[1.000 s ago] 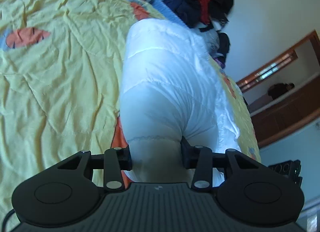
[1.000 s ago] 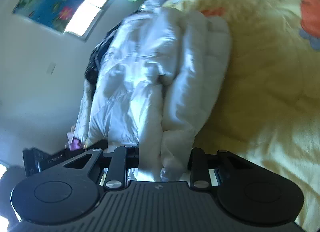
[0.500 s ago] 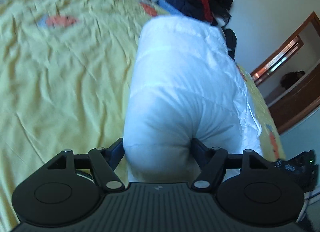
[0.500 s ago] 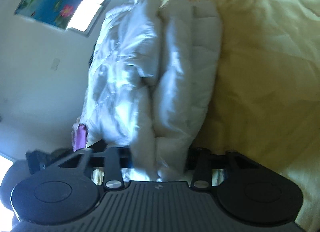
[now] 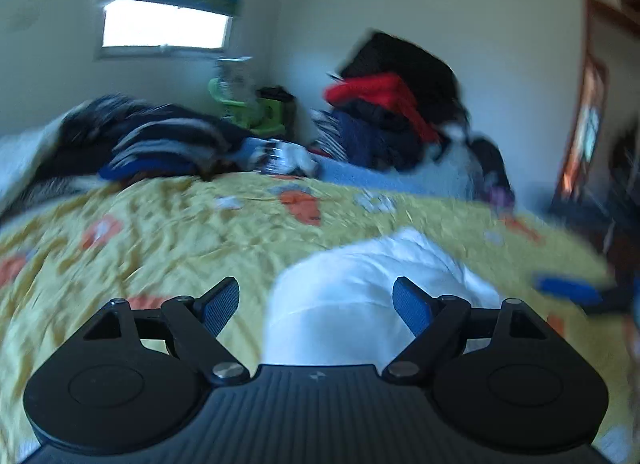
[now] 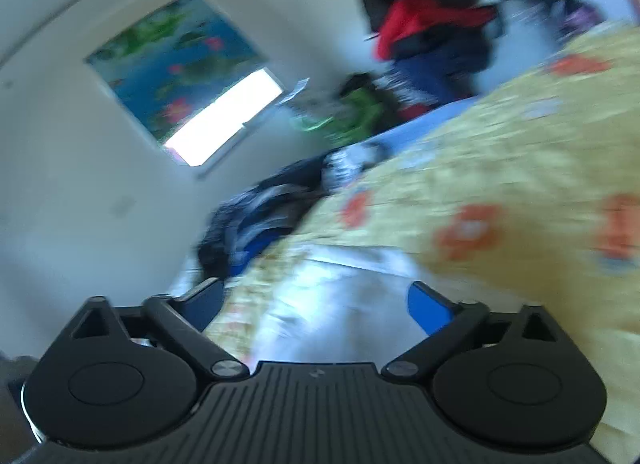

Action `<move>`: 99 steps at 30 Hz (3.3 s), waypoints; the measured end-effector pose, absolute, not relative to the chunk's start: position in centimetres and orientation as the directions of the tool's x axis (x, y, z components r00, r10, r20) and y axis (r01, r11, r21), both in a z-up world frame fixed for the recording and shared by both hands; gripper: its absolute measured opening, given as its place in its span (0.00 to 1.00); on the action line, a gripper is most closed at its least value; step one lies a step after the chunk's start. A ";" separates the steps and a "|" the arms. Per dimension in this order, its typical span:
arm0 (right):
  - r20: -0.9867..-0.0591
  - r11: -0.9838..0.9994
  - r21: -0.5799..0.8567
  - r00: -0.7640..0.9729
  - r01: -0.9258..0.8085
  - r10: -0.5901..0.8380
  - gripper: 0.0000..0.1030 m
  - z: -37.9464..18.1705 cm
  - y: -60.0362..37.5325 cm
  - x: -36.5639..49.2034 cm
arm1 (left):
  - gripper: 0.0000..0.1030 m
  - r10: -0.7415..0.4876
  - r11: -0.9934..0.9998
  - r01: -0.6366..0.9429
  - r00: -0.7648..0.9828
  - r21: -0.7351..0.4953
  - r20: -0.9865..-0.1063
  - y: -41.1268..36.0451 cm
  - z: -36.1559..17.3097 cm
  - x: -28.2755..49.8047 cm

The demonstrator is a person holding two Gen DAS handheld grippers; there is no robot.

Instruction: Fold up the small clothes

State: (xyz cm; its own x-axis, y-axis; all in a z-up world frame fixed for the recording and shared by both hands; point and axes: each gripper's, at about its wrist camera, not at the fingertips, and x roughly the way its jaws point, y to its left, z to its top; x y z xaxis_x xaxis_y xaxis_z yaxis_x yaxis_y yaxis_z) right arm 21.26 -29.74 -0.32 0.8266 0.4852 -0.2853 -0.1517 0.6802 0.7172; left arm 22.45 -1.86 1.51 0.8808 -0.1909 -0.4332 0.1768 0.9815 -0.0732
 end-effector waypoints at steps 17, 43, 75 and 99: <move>-0.617 0.801 0.590 0.580 -0.105 0.531 0.91 -8.8 -22.2 36.3 | 0.82 -0.197 0.960 0.275 0.779 0.042 -0.595 -7.1 -6.2 26.6; -0.508 0.795 0.602 0.736 -0.067 0.447 0.94 -7.9 -26.8 27.8 | 0.85 -0.185 0.959 0.276 0.788 0.068 -0.588 -7.0 -7.9 26.6; -0.558 0.911 0.412 0.797 0.023 0.232 1.00 -3.4 -26.8 1.9 | 0.99 -0.052 0.998 0.029 0.848 -0.052 -0.527 5.3 -0.2 5.9; -0.728 0.959 0.224 0.683 0.173 0.047 1.00 -6.5 -20.7 -3.8 | 0.99 -0.055 0.994 0.103 0.717 0.028 -0.695 0.2 -3.3 -0.4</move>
State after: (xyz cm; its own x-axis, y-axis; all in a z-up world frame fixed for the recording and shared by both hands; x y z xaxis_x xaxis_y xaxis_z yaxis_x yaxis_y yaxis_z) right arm -3.78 -20.70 -6.54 0.6835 0.0472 -0.7285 0.1726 0.9592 0.2240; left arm -0.40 0.17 -3.27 0.7173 -0.0548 -0.6946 0.1025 0.9943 0.0275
